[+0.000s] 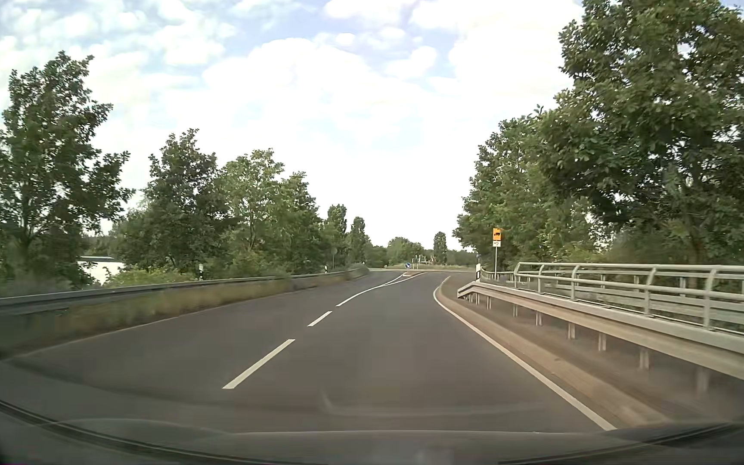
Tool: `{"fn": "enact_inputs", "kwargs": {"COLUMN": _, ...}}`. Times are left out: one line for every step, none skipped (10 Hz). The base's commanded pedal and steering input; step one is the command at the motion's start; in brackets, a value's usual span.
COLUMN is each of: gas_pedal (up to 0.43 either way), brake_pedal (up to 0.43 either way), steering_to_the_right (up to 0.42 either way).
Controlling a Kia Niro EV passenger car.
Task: Follow the waypoints while adhering to traffic rules and regulations
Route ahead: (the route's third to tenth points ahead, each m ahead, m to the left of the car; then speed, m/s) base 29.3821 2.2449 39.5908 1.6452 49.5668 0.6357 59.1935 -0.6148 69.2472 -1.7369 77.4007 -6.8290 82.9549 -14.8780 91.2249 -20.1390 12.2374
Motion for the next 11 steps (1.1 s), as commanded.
{"fn": "enact_inputs", "kwargs": {"gas_pedal": 0.000, "brake_pedal": 0.030, "steering_to_the_right": 0.003}}
{"fn": "enact_inputs", "kwargs": {"gas_pedal": 0.000, "brake_pedal": 0.030, "steering_to_the_right": 0.003}}
{"fn": "enact_inputs", "kwargs": {"gas_pedal": 0.000, "brake_pedal": 0.030, "steering_to_the_right": 0.003}}
{"fn": "enact_inputs", "kwargs": {"gas_pedal": 0.000, "brake_pedal": 0.030, "steering_to_the_right": 0.003}}
{"fn": "enact_inputs", "kwargs": {"gas_pedal": 0.000, "brake_pedal": 0.030, "steering_to_the_right": 0.003}}
{"fn": "enact_inputs", "kwargs": {"gas_pedal": 0.000, "brake_pedal": 0.030, "steering_to_the_right": 0.004}}
{"fn": "enact_inputs", "kwargs": {"gas_pedal": 0.000, "brake_pedal": 0.030, "steering_to_the_right": 0.004}}
{"fn": "enact_inputs", "kwargs": {"gas_pedal": 0.000, "brake_pedal": 0.030, "steering_to_the_right": 0.003}}
{"fn": "enact_inputs", "kwargs": {"gas_pedal": 0.000, "brake_pedal": 0.030, "steering_to_the_right": 0.004}}
{"fn": "enact_inputs", "kwargs": {"gas_pedal": 0.000, "brake_pedal": 0.030, "steering_to_the_right": 0.005}}
{"fn": "enact_inputs", "kwargs": {"gas_pedal": 0.000, "brake_pedal": 0.030, "steering_to_the_right": 0.005}}
